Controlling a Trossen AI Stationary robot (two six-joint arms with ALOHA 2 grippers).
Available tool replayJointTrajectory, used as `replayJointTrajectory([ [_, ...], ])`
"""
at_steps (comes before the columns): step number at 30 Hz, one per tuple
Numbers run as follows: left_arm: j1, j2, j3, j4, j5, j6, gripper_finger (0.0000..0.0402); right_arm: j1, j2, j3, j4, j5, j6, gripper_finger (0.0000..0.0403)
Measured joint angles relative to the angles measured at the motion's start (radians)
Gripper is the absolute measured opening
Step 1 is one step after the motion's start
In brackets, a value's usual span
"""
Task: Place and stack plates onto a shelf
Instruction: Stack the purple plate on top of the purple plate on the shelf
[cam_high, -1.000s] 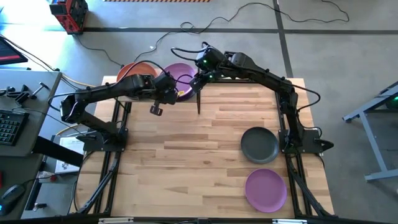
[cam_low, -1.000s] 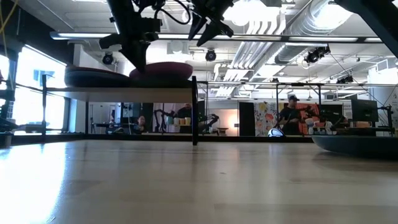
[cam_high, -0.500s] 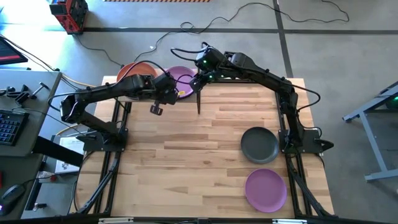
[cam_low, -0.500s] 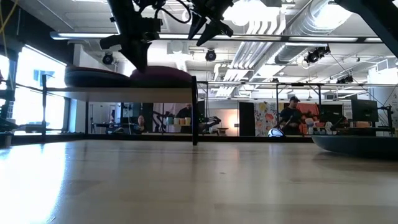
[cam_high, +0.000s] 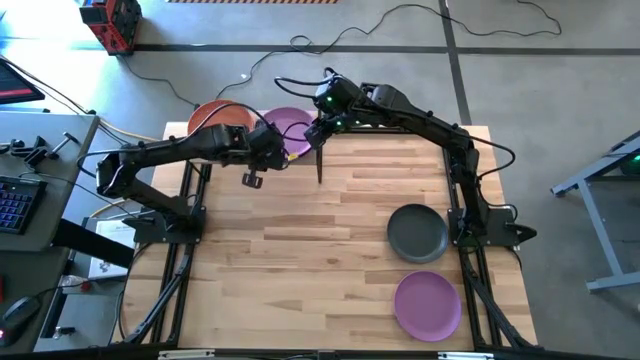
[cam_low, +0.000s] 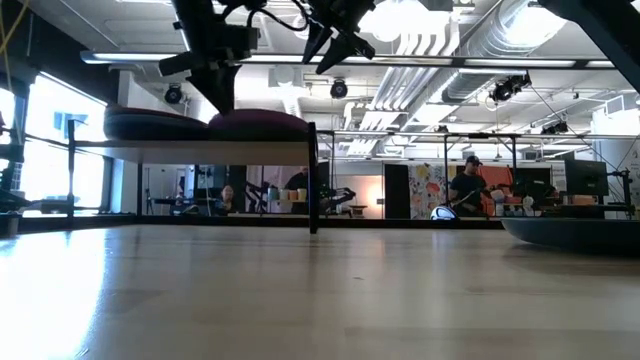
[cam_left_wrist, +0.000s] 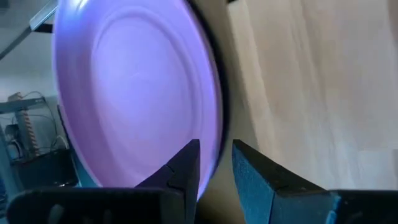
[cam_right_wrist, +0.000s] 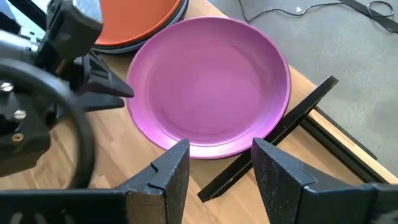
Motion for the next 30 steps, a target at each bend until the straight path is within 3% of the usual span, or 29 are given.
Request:
replayJointTrajectory([
  [9, -0.066, -0.001, 0.000, -0.034, 0.032, -0.051, 0.0072, 0.009, 0.000, 0.000, -0.018, -0.059, 0.045, 0.0154],
  [16, -0.093, -0.001, 0.000, -0.043, 0.112, -0.195, 0.0072, 0.046, 0.000, 0.000, -0.126, -0.142, 0.086, 0.0154],
  [23, -0.147, -0.001, 0.000, -0.112, 0.114, -0.368, 0.0071, 0.169, 0.000, 0.000, -0.390, -0.144, 0.130, 0.0154],
  [30, -0.210, -0.002, 0.000, -0.149, 0.219, -0.508, 0.0071, 0.335, 0.000, 0.000, -0.441, -0.074, 0.267, 0.0154],
])
